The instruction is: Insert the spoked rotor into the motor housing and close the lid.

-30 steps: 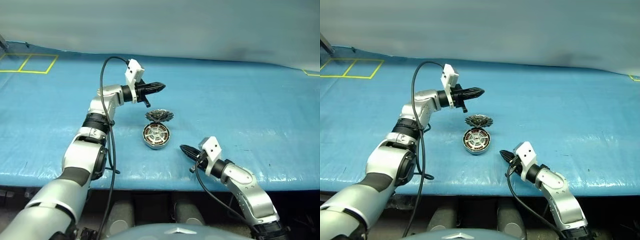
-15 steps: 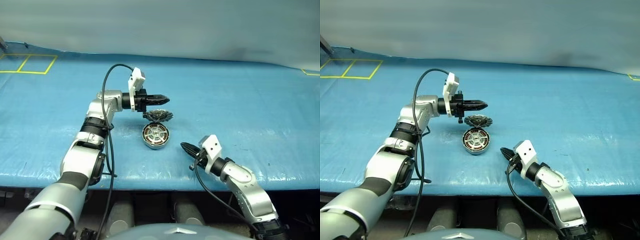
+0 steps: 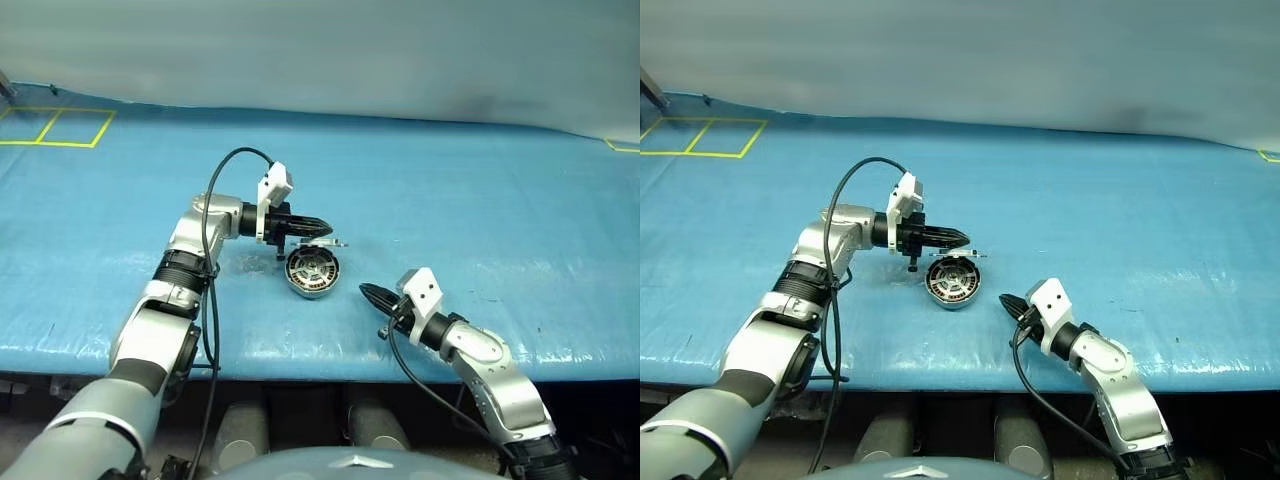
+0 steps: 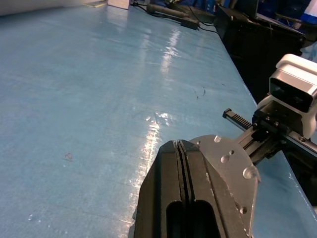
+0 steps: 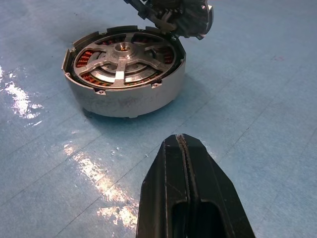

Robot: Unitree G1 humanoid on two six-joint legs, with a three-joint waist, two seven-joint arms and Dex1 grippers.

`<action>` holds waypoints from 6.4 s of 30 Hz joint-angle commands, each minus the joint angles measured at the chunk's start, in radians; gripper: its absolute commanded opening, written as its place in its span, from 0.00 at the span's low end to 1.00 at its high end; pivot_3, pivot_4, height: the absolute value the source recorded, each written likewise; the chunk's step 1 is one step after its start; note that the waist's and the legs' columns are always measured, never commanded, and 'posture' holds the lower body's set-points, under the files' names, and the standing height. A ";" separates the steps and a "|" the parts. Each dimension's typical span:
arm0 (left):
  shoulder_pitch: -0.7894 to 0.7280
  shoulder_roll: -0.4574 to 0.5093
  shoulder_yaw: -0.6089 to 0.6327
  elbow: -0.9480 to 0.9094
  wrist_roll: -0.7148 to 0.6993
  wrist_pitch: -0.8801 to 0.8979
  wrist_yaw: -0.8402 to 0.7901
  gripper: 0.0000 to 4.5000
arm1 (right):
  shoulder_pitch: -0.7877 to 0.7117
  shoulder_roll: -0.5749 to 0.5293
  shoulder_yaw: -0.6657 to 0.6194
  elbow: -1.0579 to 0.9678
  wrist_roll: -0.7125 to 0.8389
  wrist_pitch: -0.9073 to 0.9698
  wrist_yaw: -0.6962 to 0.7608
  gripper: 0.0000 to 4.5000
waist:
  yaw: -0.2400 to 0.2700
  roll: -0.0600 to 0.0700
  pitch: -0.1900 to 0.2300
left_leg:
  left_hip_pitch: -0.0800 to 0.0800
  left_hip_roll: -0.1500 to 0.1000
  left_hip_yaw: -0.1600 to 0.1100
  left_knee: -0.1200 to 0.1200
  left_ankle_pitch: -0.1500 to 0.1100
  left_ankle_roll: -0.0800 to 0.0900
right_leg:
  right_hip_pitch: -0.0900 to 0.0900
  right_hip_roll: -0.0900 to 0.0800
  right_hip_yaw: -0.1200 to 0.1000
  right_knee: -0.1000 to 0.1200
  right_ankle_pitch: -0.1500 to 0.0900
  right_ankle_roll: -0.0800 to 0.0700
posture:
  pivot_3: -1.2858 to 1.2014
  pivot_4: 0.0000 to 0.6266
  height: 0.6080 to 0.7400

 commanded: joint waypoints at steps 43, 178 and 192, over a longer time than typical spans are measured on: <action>0.294 0.118 -0.091 -0.331 0.011 0.026 0.047 0.01 | -0.091 0.074 -0.068 -0.007 0.017 -0.032 -0.135 0.00 | -0.001 0.001 -0.001 | 0.002 0.000 0.000 0.000 0.000 0.000 | 0.002 0.000 0.000 0.001 -0.001 -0.001 | 0.52 0.24 1.00; 0.591 0.179 0.103 -0.648 -0.212 0.022 0.367 0.00 | -0.378 0.128 0.195 0.297 -0.137 0.031 0.026 0.66 | -0.004 0.001 -0.002 | 0.007 0.002 0.003 -0.006 0.001 0.000 | 0.001 -0.001 0.000 0.001 -0.002 -0.005 | 0.52 0.24 1.00; 0.519 0.150 0.009 -0.469 -0.048 -0.060 0.377 0.00 | -0.357 0.119 0.174 0.229 -0.130 0.050 -0.001 0.66 | 0.000 0.001 -0.002 | 0.006 0.001 0.002 -0.006 0.001 0.000 | 0.001 -0.001 0.000 0.000 -0.002 -0.005 | 0.52 0.24 1.00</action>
